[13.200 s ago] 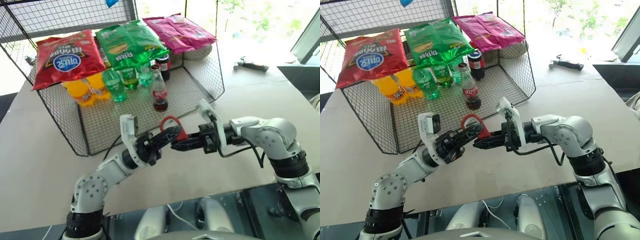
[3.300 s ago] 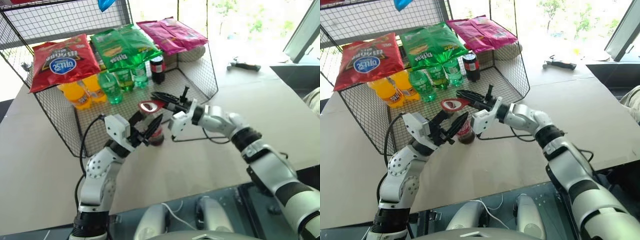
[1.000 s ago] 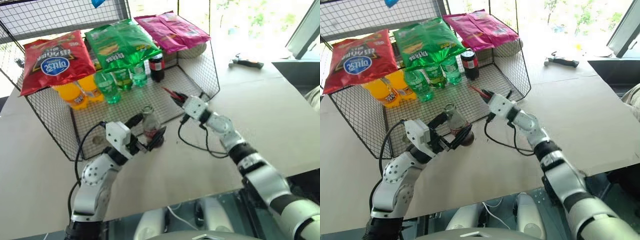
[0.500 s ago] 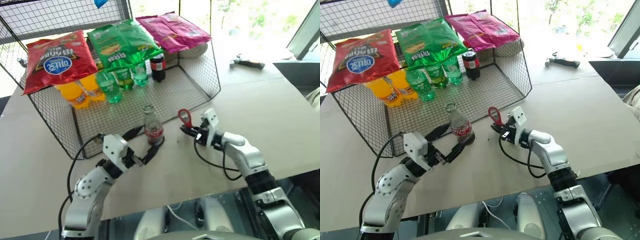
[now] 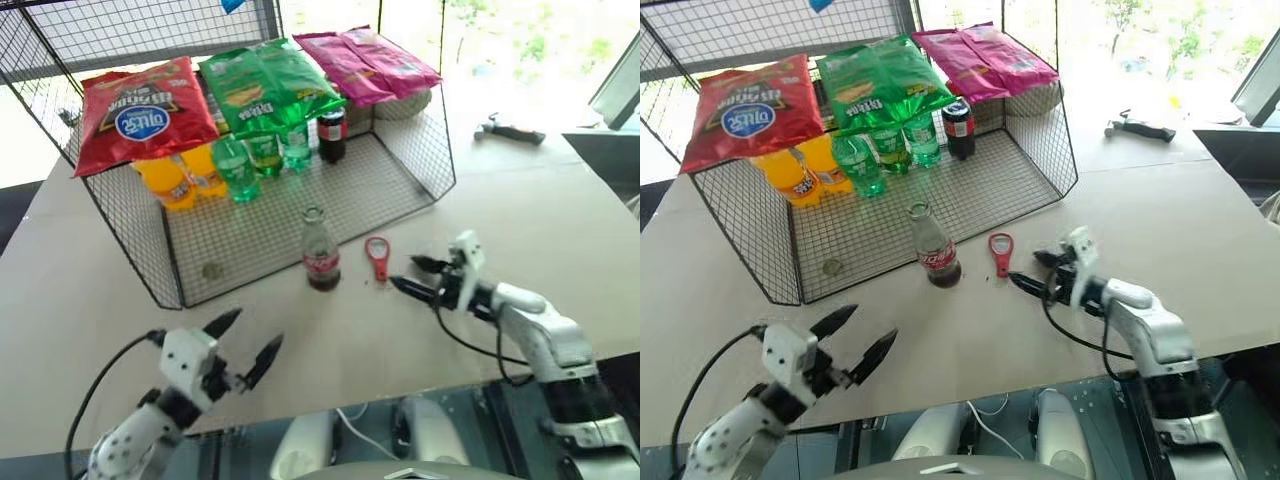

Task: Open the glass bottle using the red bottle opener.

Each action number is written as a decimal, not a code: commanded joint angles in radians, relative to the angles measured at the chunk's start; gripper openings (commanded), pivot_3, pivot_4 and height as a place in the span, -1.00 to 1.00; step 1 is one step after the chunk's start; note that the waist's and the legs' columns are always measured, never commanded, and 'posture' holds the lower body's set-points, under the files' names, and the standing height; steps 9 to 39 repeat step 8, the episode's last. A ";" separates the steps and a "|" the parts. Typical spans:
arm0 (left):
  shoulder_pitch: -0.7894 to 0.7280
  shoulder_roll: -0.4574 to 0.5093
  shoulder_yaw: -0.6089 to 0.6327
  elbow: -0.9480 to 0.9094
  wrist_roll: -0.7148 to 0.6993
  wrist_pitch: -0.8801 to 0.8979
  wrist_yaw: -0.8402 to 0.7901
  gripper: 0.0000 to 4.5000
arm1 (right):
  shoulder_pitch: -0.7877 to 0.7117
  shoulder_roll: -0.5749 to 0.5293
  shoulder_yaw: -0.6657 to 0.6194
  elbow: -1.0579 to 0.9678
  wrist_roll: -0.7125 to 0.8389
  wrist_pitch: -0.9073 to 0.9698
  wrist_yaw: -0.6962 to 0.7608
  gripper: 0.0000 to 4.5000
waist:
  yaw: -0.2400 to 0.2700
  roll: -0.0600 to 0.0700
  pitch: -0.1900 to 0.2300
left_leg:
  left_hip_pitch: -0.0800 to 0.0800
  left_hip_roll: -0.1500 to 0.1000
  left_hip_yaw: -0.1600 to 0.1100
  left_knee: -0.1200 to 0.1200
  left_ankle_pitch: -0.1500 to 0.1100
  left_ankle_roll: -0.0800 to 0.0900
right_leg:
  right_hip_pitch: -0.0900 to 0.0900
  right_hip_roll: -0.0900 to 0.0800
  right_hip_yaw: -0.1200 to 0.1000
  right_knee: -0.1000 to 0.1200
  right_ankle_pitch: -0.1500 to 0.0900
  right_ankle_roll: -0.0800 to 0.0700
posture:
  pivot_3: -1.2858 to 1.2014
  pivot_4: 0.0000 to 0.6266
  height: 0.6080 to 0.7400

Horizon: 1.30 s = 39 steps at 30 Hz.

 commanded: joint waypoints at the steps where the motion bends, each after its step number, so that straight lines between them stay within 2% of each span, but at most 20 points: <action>1: 0.025 0.019 0.055 -0.059 -0.027 0.017 -0.001 1.00 | 0.109 -0.083 -0.028 -0.052 -0.113 -0.328 0.116 0.99 | -0.002 0.000 0.000 | 0.000 0.000 0.001 0.001 0.000 0.000 | 0.000 0.000 0.000 0.000 -0.001 0.002 | 0.03 -0.52 0.92; 8: 0.026 0.056 0.102 -0.050 0.005 0.005 -0.018 1.00 | 0.221 -0.150 -0.087 -0.109 -0.088 -0.424 0.171 0.99 | -0.026 0.000 0.000 | 0.006 0.006 0.005 0.001 0.000 0.000 | 0.002 0.005 0.003 0.003 -0.001 0.002 | 0.03 -0.52 0.92; 39: 0.026 0.056 0.102 -0.050 0.005 0.005 -0.018 1.00 | 0.221 -0.150 -0.087 -0.109 -0.088 -0.424 0.171 0.99 | -0.026 0.000 0.000 | 0.006 0.006 0.005 0.001 0.000 0.000 | 0.002 0.005 0.003 0.003 -0.001 0.002 | 0.03 -0.52 0.92</action>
